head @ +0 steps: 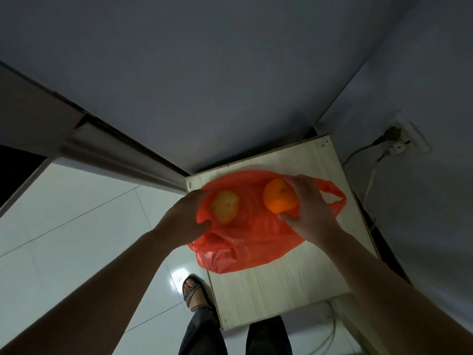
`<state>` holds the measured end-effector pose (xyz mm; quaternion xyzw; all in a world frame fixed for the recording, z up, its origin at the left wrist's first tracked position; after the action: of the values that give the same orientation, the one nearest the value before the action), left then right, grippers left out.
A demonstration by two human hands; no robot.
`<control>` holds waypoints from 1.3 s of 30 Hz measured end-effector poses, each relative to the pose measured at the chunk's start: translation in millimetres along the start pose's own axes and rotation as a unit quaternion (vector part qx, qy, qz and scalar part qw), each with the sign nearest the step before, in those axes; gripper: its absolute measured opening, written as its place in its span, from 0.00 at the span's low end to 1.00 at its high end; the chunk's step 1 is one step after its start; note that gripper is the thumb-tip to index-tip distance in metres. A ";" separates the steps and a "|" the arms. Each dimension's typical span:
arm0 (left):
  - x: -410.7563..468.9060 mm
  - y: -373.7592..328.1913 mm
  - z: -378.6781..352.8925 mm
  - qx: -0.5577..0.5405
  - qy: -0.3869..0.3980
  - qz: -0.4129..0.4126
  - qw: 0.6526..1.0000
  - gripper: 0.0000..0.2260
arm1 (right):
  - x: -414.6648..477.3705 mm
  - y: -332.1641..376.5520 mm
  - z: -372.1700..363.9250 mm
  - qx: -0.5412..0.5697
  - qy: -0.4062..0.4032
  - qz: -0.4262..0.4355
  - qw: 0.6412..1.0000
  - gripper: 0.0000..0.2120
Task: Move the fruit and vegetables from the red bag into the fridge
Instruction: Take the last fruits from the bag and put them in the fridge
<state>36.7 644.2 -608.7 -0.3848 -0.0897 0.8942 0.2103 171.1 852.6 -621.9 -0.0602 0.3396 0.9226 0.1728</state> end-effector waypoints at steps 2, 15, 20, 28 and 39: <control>0.9 -8.3 12.7 -0.016 -0.047 0.004 0.999 0.28 | 0.3 0.9 -0.5 0.014 0.007 -0.010 1.000 0.38; 21.9 -22.9 -30.3 0.058 -0.005 0.023 0.998 0.31 | 0.8 6.7 -10.8 0.041 -0.002 -0.013 0.999 0.39; 19.1 -25.3 -27.4 0.034 0.006 -0.004 0.999 0.32 | -2.5 11.4 -8.8 0.047 -0.015 -0.022 0.999 0.37; -33.2 -69.4 33.1 -0.121 -0.058 -0.073 0.988 0.31 | -51.6 55.5 42.3 0.089 -0.093 -0.062 0.990 0.37; -181.5 -80.8 115.2 -0.182 -0.076 -0.142 0.970 0.30 | -165.3 175.7 106.8 0.118 -0.175 -0.083 0.974 0.35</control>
<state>89.6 635.9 -385.4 -0.3308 -0.3204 0.8506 0.2539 262.8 751.1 -396.3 0.0954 0.4044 0.8545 0.3118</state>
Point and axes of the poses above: each hand's wrist, its own x-axis towards the middle knuckle, its own z-axis out of the back of the hand, y = z × x, the point moved 7 cm from there along x, towards the middle knuckle, and after that the axes turned 9 degrees about z, right-handed, at the moved point
